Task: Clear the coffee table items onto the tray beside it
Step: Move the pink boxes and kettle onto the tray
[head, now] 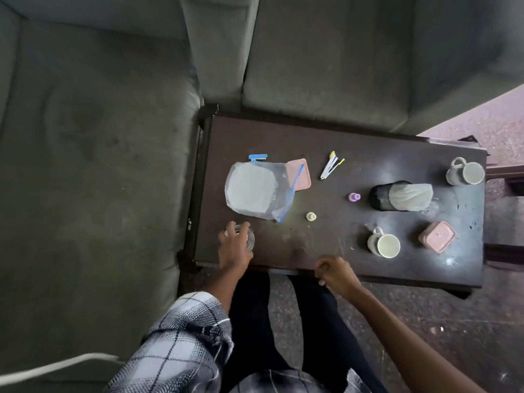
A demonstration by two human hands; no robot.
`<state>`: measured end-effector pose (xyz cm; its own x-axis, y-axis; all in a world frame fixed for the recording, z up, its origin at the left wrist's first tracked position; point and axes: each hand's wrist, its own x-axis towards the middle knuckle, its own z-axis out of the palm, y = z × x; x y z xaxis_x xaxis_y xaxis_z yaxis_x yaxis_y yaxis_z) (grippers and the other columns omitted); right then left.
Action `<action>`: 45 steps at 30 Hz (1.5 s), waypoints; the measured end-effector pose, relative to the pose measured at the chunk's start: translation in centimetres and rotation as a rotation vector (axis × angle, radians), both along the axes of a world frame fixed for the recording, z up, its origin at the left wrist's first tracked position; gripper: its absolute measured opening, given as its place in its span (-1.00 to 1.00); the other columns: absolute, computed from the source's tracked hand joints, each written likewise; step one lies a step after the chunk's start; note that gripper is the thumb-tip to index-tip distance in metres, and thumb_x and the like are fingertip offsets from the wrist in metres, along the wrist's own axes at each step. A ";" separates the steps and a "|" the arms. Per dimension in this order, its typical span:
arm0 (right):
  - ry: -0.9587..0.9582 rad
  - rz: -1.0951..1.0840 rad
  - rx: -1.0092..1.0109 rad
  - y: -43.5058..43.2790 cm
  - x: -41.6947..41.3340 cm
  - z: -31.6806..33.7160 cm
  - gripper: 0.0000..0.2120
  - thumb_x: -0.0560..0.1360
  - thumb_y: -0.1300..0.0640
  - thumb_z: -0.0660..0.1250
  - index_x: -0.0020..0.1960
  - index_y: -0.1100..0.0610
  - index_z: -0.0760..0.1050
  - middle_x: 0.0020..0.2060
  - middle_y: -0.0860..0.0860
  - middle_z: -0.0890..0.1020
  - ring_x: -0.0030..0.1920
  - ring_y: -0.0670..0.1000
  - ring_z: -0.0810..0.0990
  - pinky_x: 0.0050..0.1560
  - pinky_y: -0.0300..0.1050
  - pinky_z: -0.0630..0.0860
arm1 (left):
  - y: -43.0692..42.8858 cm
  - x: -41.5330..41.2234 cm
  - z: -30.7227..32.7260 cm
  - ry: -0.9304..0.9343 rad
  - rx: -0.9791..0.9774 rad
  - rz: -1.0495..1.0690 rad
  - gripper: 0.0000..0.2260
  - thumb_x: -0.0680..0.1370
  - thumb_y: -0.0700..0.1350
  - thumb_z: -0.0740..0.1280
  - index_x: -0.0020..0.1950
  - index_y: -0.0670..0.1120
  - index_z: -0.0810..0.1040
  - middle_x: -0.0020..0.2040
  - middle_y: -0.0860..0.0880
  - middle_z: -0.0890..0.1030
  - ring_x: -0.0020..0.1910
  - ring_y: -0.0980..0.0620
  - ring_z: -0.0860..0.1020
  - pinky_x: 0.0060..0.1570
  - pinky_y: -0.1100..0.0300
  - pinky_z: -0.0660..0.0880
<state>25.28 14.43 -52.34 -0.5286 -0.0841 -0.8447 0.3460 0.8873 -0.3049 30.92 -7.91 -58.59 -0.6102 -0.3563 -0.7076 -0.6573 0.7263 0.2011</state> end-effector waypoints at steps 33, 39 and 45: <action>0.708 -0.378 -0.071 18.0 -17.0 1.4 -0.78 0.38 0.47 0.28 -0.08 0.26 0.59 -0.14 0.13 0.62 -0.24 0.07 0.57 -0.26 -0.32 0.41 | 21.7 -30.5 1.9 0.281 0.082 -0.472 -0.36 0.31 -0.14 0.45 0.33 0.04 0.29 0.28 -0.05 0.35 0.22 -0.21 0.41 0.12 -0.02 0.45; 0.746 -0.430 -0.070 20.5 -17.2 0.3 -0.82 0.36 0.45 0.27 -0.16 0.26 0.58 -0.25 0.12 0.60 -0.29 0.12 0.56 -0.28 -0.30 0.41 | 21.8 -31.7 0.5 0.211 0.032 -0.530 -0.37 0.36 -0.18 0.44 0.36 0.03 0.28 0.31 -0.07 0.33 0.25 -0.21 0.36 0.03 -0.02 0.47; 0.737 -0.479 -0.012 21.4 -17.2 -0.8 -0.82 0.38 0.49 0.27 -0.12 0.31 0.58 -0.19 0.08 0.54 -0.24 0.13 0.53 -0.21 -0.28 0.33 | 19.6 -31.6 -0.1 0.182 -0.001 -0.524 -0.37 0.36 -0.19 0.44 0.37 0.04 0.27 0.33 -0.05 0.33 0.26 -0.20 0.36 0.06 -0.01 0.45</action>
<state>8.06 35.83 -53.19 -0.9199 0.2798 -0.2748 0.3916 0.6927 -0.6056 -0.73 11.68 -58.66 -0.8184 0.0274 -0.5740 -0.1622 0.9472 0.2766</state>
